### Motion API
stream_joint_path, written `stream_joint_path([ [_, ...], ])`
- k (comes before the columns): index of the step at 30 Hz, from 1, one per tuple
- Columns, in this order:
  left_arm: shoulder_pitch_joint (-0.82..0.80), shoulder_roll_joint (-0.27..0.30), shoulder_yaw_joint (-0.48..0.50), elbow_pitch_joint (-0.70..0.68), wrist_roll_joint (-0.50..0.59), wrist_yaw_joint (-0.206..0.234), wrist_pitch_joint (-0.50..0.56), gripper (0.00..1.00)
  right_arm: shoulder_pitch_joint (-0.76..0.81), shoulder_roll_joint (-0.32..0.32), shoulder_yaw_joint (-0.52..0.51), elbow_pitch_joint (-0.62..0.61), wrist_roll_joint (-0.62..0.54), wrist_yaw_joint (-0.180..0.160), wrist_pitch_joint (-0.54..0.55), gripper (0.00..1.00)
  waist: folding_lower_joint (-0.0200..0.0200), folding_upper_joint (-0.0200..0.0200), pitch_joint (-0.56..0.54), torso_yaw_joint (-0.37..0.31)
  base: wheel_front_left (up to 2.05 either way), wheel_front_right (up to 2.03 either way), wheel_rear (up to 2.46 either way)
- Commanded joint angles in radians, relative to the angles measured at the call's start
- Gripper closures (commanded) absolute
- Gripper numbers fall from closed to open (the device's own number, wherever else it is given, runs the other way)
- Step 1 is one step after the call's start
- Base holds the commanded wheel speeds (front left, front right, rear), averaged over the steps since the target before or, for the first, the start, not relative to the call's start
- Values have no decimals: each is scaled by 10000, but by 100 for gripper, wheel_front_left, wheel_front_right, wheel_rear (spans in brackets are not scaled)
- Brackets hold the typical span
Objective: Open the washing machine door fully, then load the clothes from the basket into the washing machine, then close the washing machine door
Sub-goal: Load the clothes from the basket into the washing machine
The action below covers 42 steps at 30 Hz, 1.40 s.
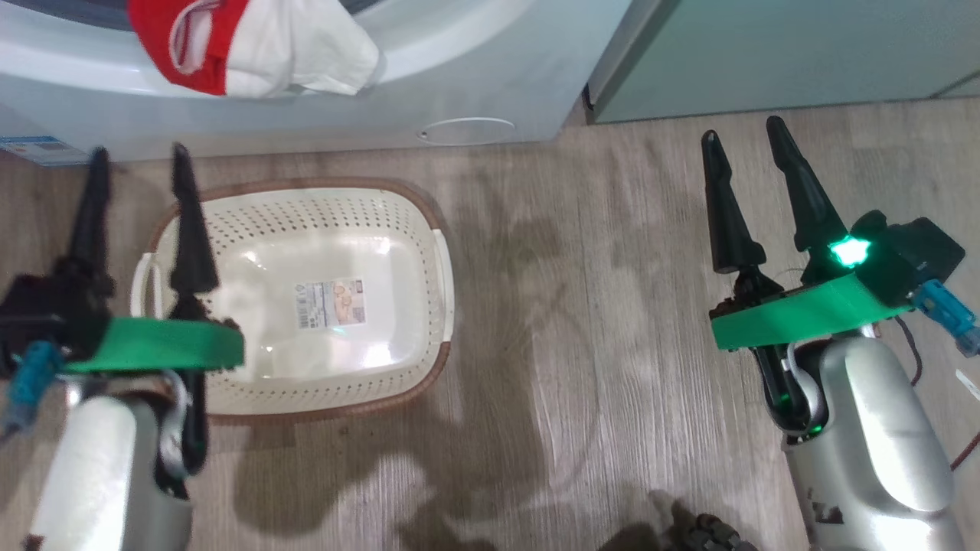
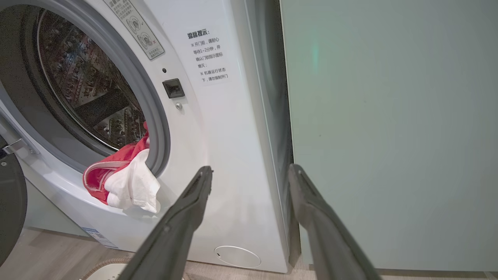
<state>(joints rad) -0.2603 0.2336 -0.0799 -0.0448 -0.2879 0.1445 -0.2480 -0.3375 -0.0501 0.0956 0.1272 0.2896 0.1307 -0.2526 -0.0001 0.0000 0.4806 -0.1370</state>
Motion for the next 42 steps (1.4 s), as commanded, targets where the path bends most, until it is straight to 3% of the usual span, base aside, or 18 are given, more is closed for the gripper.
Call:
stream_joint_path([
  [1,35,67,257,-354,-11,59,-10,0,139,-1,123,-253,-58,0,-91,0,1,0,-154,143,0,0,0],
  [22,1157,-1,-95,-50,-58,194,97,0,873,-1,-23,94,-135,0,-17,0,1,0,-1075,359,0,0,0],
  [42,154,235,-283,373,-159,67,589,0,763,-1,72,-263,-26,0,1,0,1,0,-505,182,0,0,0],
])
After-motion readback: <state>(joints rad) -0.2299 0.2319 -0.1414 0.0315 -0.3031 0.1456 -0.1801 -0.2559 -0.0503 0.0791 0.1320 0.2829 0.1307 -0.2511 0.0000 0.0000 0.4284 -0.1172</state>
